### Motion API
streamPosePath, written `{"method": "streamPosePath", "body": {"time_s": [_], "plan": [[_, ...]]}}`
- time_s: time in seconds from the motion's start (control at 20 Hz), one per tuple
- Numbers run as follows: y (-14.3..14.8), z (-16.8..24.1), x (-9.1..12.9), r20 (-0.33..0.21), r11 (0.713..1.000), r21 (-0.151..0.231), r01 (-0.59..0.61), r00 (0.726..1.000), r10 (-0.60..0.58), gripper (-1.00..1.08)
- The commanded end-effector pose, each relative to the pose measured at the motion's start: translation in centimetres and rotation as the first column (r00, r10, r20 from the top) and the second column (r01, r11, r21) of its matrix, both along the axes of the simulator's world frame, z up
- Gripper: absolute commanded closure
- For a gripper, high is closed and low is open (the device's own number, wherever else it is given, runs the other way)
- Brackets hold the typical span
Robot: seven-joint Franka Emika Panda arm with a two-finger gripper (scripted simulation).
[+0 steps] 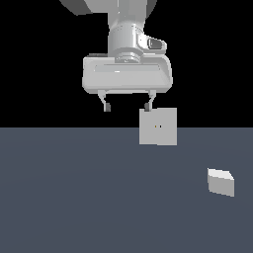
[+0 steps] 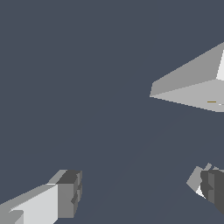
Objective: Plug the charger into the wall socket.
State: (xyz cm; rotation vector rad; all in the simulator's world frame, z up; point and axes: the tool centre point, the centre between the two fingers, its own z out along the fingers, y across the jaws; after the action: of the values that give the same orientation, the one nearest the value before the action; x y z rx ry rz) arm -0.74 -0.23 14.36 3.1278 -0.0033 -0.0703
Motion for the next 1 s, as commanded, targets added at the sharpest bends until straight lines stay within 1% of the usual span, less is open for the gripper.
{"method": "streamPosePath", "body": {"time_s": [0.0, 0.25, 0.45, 0.75, 0.95], "plan": [[0.0, 0.0, 0.0, 0.000, 1.000, 0.000, 0.000, 1.000, 0.000, -0.92], [-0.5, -0.2, -0.2, 0.006, 1.000, -0.001, 0.017, 1.000, -0.017, -0.92], [-1.7, -0.8, -0.6, 0.020, 0.999, -0.004, 0.054, 0.998, -0.054, -0.92], [-4.6, -2.1, -1.9, 0.056, 0.989, -0.007, 0.147, 0.988, -0.146, -0.92], [-7.2, -3.4, -3.2, 0.089, 0.973, -0.008, 0.232, 0.969, -0.231, -0.92]]}}
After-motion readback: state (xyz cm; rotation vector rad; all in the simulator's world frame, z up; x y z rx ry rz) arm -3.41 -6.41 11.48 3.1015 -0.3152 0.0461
